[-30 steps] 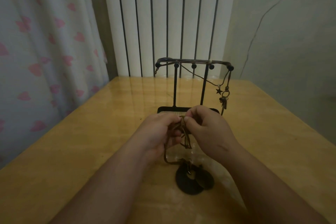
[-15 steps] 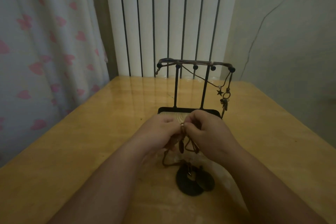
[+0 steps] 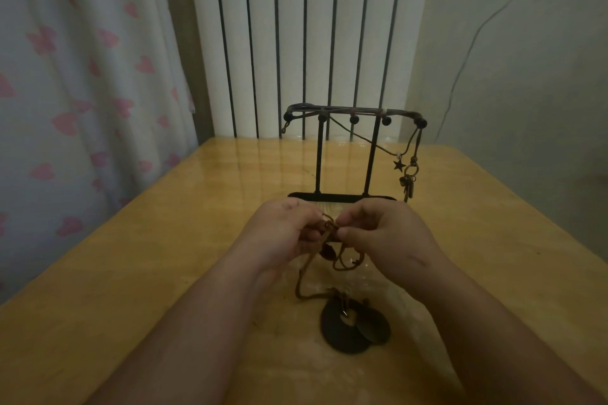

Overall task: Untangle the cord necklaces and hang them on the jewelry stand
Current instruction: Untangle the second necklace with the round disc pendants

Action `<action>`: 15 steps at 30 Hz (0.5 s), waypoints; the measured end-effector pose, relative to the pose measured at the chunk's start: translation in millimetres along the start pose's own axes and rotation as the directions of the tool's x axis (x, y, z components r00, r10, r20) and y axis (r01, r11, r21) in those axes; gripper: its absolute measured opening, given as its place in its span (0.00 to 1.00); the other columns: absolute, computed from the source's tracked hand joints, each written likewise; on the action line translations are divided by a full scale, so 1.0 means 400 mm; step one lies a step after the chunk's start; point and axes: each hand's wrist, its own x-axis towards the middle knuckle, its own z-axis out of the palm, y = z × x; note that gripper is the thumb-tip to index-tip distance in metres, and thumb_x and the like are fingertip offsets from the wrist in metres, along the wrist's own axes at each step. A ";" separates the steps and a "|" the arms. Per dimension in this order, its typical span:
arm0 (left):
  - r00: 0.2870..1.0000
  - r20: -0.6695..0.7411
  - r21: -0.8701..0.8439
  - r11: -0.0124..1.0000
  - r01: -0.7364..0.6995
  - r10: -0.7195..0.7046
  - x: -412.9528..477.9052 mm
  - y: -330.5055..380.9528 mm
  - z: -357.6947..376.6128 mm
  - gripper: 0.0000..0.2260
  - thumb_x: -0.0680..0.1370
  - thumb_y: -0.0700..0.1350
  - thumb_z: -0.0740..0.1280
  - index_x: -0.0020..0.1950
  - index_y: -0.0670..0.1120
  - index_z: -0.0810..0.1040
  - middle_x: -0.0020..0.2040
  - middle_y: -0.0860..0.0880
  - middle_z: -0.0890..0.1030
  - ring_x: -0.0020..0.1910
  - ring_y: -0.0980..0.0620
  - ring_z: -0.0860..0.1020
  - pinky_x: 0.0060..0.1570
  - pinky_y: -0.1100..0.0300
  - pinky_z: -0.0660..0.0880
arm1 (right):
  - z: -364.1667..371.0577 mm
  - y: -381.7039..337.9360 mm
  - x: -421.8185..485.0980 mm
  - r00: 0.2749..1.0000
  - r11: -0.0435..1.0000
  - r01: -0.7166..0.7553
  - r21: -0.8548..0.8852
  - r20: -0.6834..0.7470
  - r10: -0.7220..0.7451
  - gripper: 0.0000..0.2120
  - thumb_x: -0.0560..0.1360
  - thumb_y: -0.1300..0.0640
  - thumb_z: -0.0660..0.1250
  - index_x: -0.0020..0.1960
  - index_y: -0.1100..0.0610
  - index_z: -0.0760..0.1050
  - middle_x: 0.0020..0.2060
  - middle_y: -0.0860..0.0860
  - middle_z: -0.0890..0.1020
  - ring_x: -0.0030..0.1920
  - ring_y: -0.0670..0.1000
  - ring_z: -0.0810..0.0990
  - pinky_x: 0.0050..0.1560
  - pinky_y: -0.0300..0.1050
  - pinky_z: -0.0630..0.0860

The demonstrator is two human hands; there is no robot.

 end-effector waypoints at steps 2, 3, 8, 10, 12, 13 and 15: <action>1.000 -0.009 -0.033 0.999 -0.003 0.003 0.001 -0.001 0.001 0.06 0.80 0.40 0.65 0.47 0.42 0.81 0.41 0.44 0.81 0.42 0.48 0.80 0.45 0.55 0.80 | 0.002 0.000 0.000 1.000 0.999 -0.024 0.029 -0.006 0.024 0.05 0.75 0.57 0.70 0.45 0.47 0.79 0.40 0.46 0.84 0.42 0.42 0.82 0.44 0.41 0.79; 1.000 -0.009 -0.043 0.999 -0.001 0.001 -0.001 0.000 0.003 0.05 0.80 0.40 0.65 0.48 0.42 0.81 0.42 0.43 0.82 0.42 0.47 0.81 0.44 0.56 0.80 | 0.004 0.000 0.000 0.999 0.999 -0.032 0.034 -0.005 0.033 0.05 0.75 0.57 0.70 0.45 0.48 0.79 0.40 0.46 0.84 0.42 0.43 0.82 0.43 0.41 0.79; 0.999 -0.016 -0.021 0.999 -0.046 0.045 -0.005 0.000 0.006 0.05 0.79 0.38 0.66 0.53 0.46 0.78 0.44 0.43 0.82 0.41 0.49 0.82 0.43 0.57 0.78 | 0.008 -0.008 0.000 0.996 0.987 -0.041 0.153 -0.075 0.053 0.04 0.77 0.56 0.66 0.44 0.51 0.78 0.40 0.48 0.82 0.41 0.46 0.82 0.42 0.41 0.80; 0.998 -0.024 0.021 0.998 -0.056 0.056 -0.003 0.001 0.006 0.06 0.78 0.38 0.66 0.52 0.48 0.77 0.43 0.44 0.81 0.40 0.49 0.81 0.43 0.56 0.78 | -0.002 -0.012 0.001 0.987 0.945 -0.056 0.323 -0.125 0.101 0.04 0.77 0.58 0.65 0.44 0.54 0.77 0.38 0.49 0.81 0.40 0.48 0.80 0.41 0.43 0.78; 0.998 -0.016 0.030 0.998 -0.060 0.061 -0.003 0.001 0.007 0.06 0.78 0.38 0.66 0.52 0.48 0.77 0.42 0.44 0.81 0.40 0.48 0.81 0.43 0.55 0.78 | -0.010 -0.014 0.000 0.984 0.863 -0.075 0.500 -0.101 0.144 0.04 0.77 0.61 0.64 0.45 0.57 0.77 0.35 0.48 0.82 0.38 0.47 0.80 0.40 0.42 0.77; 0.998 -0.009 0.026 0.998 -0.059 0.059 -0.004 0.001 0.007 0.07 0.78 0.38 0.66 0.52 0.48 0.77 0.42 0.44 0.81 0.40 0.48 0.81 0.44 0.55 0.78 | -0.013 -0.013 0.000 0.984 0.819 -0.086 0.567 -0.081 0.159 0.04 0.77 0.62 0.63 0.46 0.58 0.77 0.34 0.48 0.83 0.37 0.47 0.80 0.40 0.42 0.77; 0.999 0.004 0.020 0.999 -0.051 0.050 -0.006 0.000 0.005 0.07 0.78 0.37 0.67 0.53 0.47 0.79 0.43 0.44 0.82 0.41 0.48 0.82 0.44 0.55 0.79 | -0.015 -0.012 0.002 0.981 0.729 -0.115 0.674 -0.041 0.192 0.04 0.77 0.65 0.63 0.45 0.60 0.76 0.36 0.51 0.83 0.35 0.48 0.79 0.37 0.42 0.77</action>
